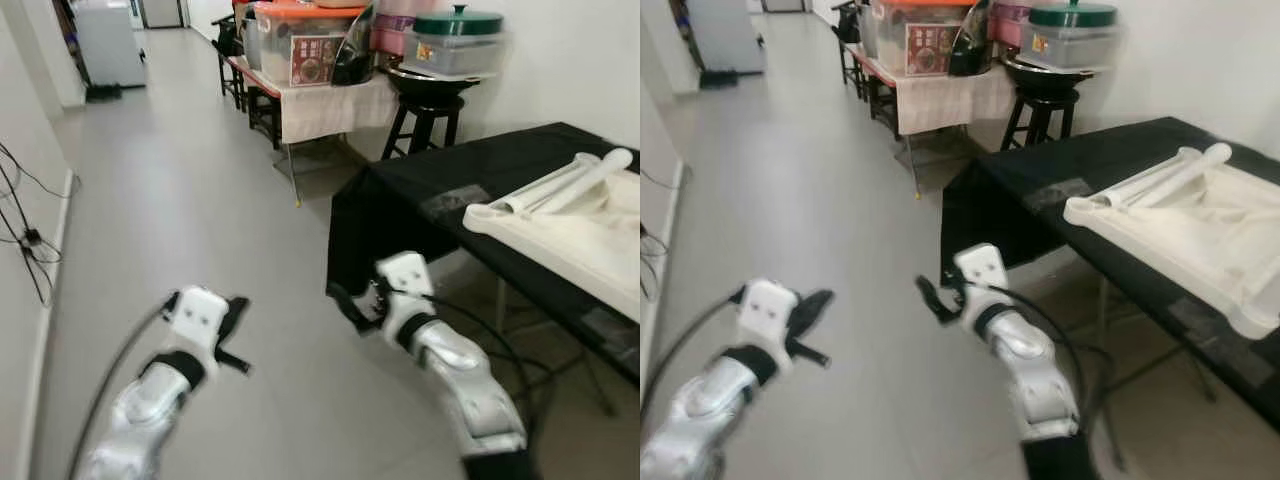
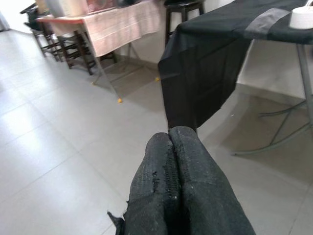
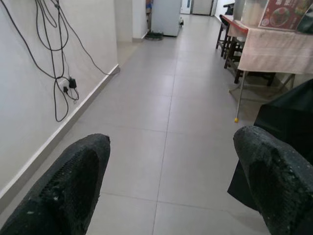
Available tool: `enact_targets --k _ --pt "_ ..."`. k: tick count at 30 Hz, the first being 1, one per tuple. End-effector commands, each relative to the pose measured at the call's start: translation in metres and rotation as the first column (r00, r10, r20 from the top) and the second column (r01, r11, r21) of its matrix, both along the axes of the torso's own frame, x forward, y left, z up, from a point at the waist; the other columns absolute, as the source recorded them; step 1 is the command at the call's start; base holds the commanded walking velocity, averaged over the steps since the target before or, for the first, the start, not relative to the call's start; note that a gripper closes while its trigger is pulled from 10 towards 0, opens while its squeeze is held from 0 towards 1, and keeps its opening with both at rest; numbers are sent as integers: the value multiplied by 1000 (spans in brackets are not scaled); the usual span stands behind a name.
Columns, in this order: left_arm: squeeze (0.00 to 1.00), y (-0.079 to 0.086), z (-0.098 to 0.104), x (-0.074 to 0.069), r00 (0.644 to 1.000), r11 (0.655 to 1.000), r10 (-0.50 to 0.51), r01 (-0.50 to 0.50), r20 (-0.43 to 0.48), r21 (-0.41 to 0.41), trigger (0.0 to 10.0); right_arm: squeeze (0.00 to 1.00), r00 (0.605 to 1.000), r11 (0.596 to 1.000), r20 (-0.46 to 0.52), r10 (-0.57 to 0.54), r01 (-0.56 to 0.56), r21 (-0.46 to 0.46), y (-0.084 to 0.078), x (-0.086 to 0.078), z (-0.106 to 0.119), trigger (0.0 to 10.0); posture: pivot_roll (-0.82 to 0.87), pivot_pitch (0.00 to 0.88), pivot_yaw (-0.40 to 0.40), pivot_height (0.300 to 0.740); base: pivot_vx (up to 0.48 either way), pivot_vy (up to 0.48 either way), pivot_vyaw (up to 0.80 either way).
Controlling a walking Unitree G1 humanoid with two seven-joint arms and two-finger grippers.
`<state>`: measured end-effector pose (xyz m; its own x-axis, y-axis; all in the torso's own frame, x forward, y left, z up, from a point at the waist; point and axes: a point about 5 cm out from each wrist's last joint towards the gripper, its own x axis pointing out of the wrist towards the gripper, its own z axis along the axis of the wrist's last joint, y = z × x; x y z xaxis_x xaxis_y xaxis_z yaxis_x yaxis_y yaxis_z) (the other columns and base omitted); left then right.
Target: Building children table
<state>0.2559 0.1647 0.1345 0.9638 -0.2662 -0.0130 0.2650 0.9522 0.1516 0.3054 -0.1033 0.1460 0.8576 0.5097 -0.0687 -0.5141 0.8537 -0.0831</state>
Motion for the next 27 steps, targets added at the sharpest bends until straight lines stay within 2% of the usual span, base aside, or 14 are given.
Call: enact_targets --k 1,16,27 --pt "0 -5 1 0 1000 1000 -23 23 6 -3 10000 0 1000 1000 -5 -16 16 4 -7 2 -1 10000 19 0 -31 740 319 0 0" --pt "0 -5 2 2 999 999 -31 31 12 -5 10000 0 1000 1000 22 3 -4 23 -7 5 3 10000 20 0 -34 740 306 0 0" --pt "0 -4 3 3 999 999 -43 43 13 6 10000 0 1000 999 29 6 -7 41 -6 6 5 10000 25 0 -28 740 406 0 0"
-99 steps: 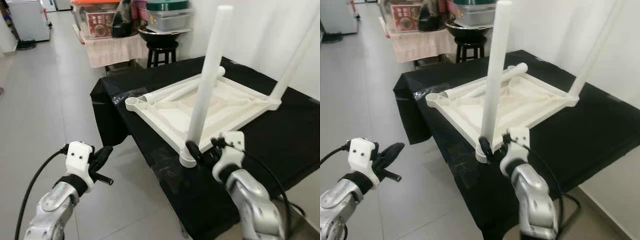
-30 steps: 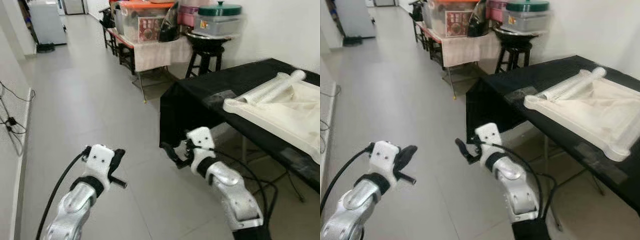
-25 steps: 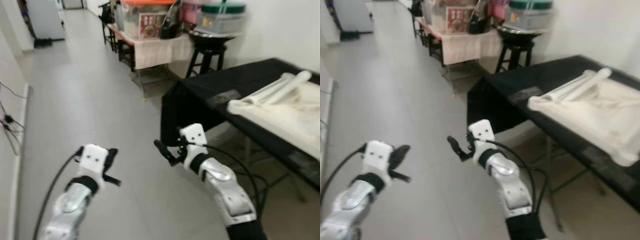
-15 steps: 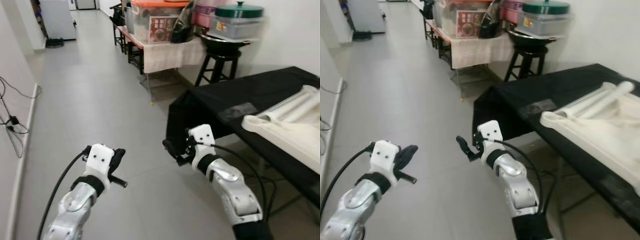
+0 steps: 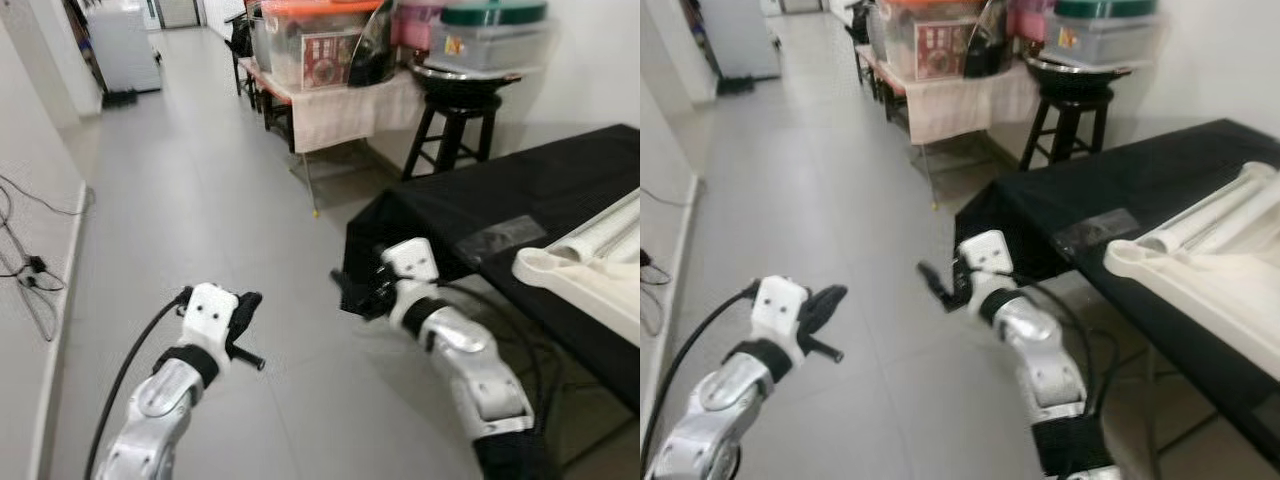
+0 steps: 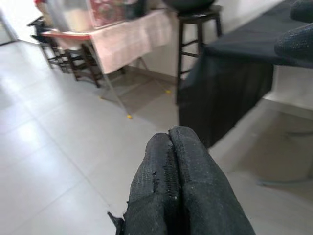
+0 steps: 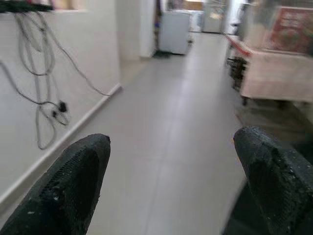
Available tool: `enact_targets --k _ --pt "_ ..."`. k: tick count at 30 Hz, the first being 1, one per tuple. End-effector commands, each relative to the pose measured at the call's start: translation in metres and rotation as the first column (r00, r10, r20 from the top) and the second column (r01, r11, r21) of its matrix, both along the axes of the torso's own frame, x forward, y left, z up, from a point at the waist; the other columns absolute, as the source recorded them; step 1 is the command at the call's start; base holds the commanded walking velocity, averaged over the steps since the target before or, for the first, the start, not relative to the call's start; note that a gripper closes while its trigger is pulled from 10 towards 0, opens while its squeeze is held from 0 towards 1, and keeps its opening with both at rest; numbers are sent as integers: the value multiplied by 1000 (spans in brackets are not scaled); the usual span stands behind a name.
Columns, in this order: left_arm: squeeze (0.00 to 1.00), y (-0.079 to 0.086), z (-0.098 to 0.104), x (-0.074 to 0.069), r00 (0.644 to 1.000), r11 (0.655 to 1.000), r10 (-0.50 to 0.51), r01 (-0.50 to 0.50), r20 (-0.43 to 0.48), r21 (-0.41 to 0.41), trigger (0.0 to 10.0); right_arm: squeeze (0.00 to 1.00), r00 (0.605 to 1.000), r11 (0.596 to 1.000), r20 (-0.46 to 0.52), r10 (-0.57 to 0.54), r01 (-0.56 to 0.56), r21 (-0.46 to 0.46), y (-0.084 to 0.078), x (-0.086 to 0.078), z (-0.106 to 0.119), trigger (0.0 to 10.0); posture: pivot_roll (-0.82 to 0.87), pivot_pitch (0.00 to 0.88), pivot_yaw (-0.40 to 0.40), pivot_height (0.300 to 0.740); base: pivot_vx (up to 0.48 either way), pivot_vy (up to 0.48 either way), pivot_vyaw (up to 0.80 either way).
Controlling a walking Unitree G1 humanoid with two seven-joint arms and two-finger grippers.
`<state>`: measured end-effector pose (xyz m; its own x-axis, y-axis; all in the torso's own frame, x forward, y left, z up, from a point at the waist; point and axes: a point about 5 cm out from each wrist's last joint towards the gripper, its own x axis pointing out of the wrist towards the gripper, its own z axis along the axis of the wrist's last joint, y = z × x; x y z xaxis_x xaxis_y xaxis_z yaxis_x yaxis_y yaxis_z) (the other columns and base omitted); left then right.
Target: Building children table
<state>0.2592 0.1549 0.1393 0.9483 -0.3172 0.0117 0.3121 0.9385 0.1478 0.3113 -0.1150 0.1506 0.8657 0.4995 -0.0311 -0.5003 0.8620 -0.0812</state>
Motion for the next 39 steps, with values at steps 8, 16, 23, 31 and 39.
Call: enact_targets --k 8,16,23,31,39 --pt "0 6 -1 1 1000 1000 6 -5 -7 20 10000 0 1000 1000 -11 25 -25 19 7 2 -1 10000 24 0 -26 740 405 0 -419" --pt "0 5 -1 1 1000 1000 -1 1 -5 23 10000 0 999 999 -15 31 -31 22 7 2 -1 10000 24 0 -26 740 401 0 -800" --pt "0 5 0 1 1000 1000 -9 9 -2 20 10000 0 999 999 1 43 -43 26 8 2 1 10000 21 0 -25 740 396 0 -800" --pt "0 6 2 2 1000 1000 -20 20 2 4 10000 0 994 996 87 59 -65 60 15 4 23 10000 18 0 -18 740 119 0 -800" --pt "0 6 3 1 1000 1000 -23 23 3 10 10000 0 990 996 113 84 -87 22 24 2 26 10000 22 0 -22 740 0 0 -800"
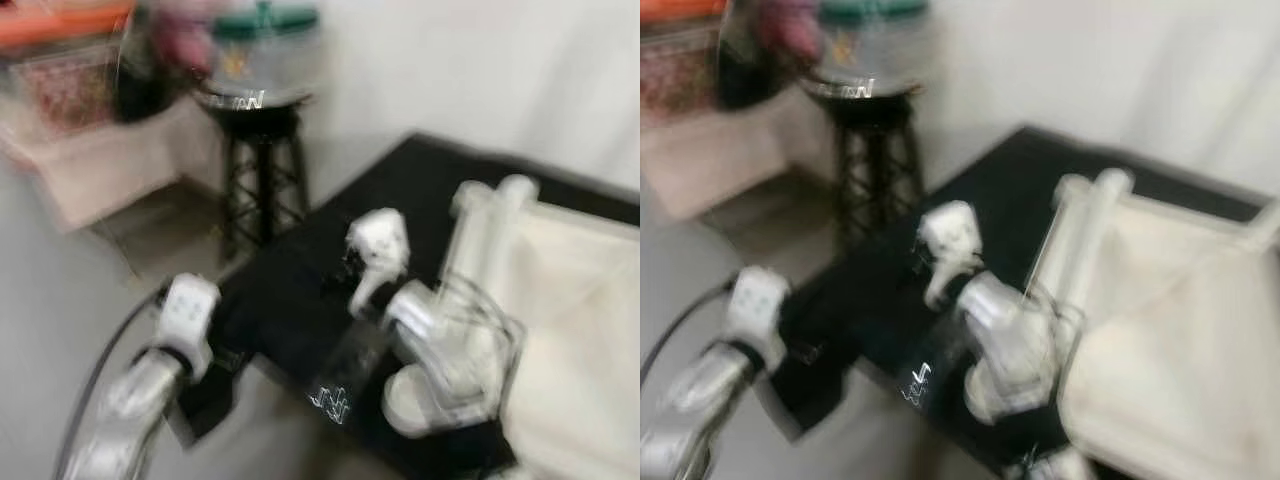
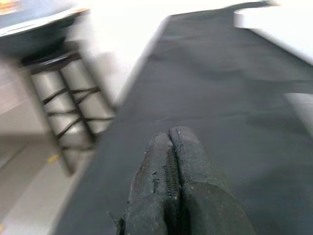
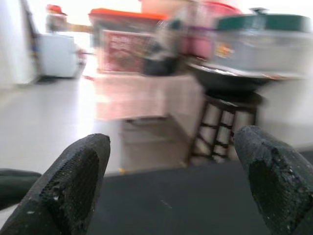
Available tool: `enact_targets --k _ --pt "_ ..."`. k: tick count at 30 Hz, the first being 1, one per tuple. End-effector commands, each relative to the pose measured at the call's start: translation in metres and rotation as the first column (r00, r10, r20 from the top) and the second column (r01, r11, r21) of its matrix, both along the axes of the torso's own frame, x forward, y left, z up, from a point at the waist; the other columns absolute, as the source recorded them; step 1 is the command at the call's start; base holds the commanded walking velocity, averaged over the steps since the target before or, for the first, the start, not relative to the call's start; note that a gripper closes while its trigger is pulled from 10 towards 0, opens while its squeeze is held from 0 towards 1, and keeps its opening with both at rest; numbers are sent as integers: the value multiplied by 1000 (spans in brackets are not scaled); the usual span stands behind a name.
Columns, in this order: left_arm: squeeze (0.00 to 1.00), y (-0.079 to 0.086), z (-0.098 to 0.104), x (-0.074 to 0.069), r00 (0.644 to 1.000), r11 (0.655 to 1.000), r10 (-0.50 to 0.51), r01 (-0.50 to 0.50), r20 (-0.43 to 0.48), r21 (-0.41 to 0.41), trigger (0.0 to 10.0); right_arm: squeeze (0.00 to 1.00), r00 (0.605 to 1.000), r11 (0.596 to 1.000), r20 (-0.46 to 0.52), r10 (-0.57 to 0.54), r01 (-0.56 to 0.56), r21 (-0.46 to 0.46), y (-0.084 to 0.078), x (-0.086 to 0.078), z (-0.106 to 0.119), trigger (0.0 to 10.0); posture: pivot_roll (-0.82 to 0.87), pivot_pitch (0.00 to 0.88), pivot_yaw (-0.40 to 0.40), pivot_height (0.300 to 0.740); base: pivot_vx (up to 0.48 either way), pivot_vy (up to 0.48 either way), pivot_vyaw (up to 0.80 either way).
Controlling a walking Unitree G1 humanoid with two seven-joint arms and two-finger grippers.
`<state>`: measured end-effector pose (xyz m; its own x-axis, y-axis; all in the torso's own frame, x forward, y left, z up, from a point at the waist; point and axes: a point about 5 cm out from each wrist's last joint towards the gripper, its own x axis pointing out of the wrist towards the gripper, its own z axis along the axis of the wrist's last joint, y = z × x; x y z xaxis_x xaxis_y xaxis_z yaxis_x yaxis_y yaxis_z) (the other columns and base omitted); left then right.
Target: Building children table
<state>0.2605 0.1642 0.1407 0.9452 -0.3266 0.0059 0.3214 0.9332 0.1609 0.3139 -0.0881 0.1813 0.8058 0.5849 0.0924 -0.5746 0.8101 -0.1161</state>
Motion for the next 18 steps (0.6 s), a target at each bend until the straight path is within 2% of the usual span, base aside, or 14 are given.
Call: enact_targets --k 1,18 --pt "0 -3 1 0 1000 1000 -14 14 4 -4 10000 0 1000 1000 -13 -23 22 -15 -3 -1 -6 10000 23 0 -21 740 0 0 -800" --pt "0 -5 0 -1 999 999 -31 32 4 -6 10000 0 995 996 -57 -81 78 -44 -7 3 -19 10000 23 0 -31 740 0 0 -800"
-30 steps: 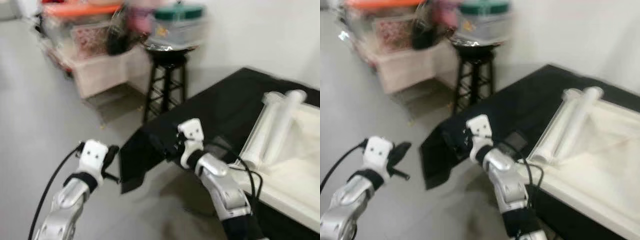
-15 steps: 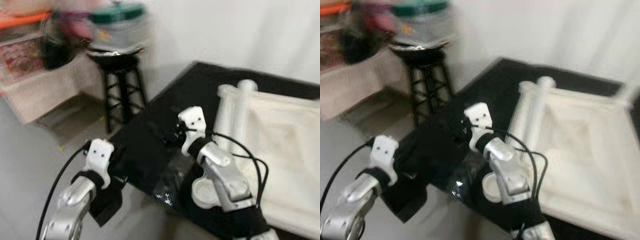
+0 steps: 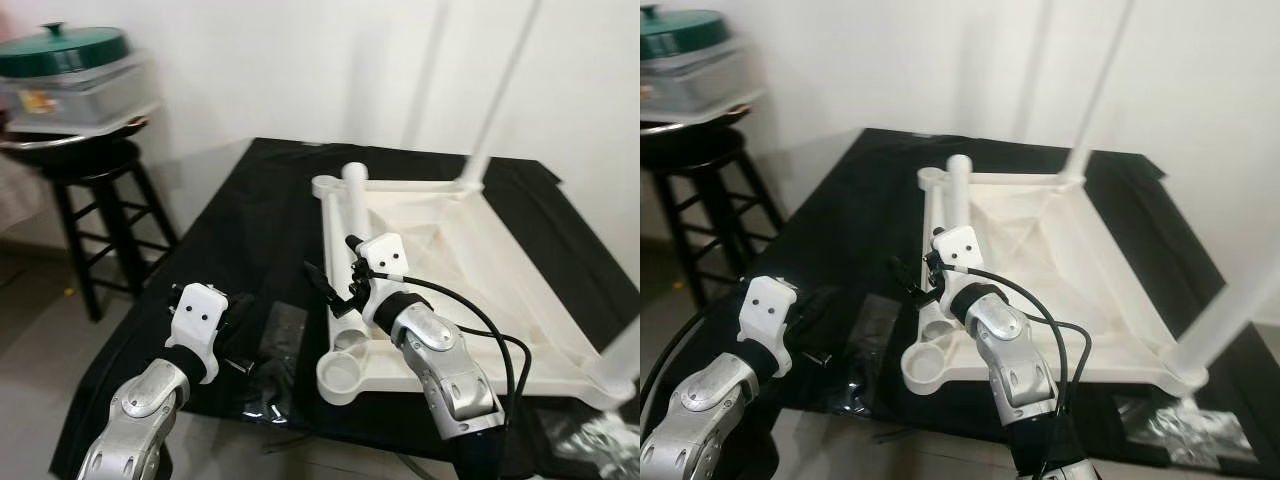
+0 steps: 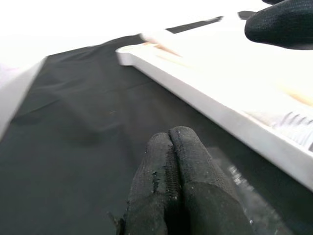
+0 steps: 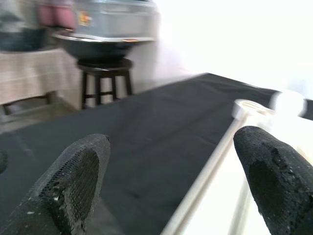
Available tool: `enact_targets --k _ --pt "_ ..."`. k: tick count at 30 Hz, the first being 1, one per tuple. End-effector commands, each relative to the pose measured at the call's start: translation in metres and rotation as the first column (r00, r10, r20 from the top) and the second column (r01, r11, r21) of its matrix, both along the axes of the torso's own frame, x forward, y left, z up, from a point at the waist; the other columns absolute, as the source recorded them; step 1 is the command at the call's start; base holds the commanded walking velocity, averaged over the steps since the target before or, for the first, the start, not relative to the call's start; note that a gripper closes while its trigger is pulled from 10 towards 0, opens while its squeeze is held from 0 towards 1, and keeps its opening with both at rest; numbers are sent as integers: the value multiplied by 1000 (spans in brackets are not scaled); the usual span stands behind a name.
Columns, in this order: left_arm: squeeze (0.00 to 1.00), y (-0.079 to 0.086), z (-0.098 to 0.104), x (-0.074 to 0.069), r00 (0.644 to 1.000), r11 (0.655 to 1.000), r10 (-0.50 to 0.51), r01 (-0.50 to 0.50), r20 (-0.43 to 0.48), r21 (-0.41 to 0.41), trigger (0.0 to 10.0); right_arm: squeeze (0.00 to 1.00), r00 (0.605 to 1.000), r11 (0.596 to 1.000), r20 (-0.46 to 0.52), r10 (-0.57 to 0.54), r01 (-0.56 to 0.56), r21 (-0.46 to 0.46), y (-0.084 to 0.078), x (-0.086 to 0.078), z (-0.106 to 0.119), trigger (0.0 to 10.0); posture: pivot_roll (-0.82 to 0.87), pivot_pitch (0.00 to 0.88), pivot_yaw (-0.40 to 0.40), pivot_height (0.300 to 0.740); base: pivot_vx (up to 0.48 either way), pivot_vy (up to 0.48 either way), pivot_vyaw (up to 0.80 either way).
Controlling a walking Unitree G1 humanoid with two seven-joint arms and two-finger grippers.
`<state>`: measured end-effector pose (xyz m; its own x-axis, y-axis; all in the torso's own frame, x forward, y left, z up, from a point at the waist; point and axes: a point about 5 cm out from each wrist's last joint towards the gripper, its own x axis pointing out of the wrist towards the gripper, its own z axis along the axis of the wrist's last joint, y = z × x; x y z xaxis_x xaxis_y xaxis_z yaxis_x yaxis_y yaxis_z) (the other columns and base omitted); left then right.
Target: Building children table
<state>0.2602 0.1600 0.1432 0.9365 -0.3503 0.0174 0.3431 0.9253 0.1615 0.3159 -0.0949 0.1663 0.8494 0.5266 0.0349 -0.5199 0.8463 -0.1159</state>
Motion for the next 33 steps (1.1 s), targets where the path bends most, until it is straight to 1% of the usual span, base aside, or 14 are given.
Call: enact_targets --k 1,8,10,13,21,29,33 --pt "0 -2 -3 -1 1000 1000 -16 16 -6 1 10000 0 999 999 -12 -31 31 -13 -3 2 -5 10000 23 0 -32 740 0 0 -800" --pt "0 -3 -3 -2 999 999 -32 32 -5 8 10000 0 997 997 -15 -76 75 -16 -8 4 -6 10000 23 0 -32 740 0 0 -800" --pt "0 -4 -2 -2 999 999 -47 47 -4 14 10000 0 992 993 -32 -120 120 -7 -14 8 -8 10000 24 0 -33 740 0 0 -800" --pt "0 -5 -1 -3 999 998 -53 53 -3 18 10000 0 989 990 -45 -143 143 0 -17 9 -9 10000 24 0 -33 740 0 0 -800" --pt "0 -5 -1 -3 998 997 -67 67 -2 30 10000 0 988 989 -69 -142 144 26 -17 11 -11 10000 26 0 -29 740 0 0 -800" --pt "0 -6 -1 -4 997 996 -77 77 -3 37 10000 0 991 992 -71 -112 115 43 -15 10 -10 10000 27 0 -28 740 0 0 -800" --pt "0 -7 -1 -4 995 993 -98 98 -6 59 10000 0 992 994 -74 -99 102 45 -14 10 -11 10000 27 0 -27 740 0 0 -800"
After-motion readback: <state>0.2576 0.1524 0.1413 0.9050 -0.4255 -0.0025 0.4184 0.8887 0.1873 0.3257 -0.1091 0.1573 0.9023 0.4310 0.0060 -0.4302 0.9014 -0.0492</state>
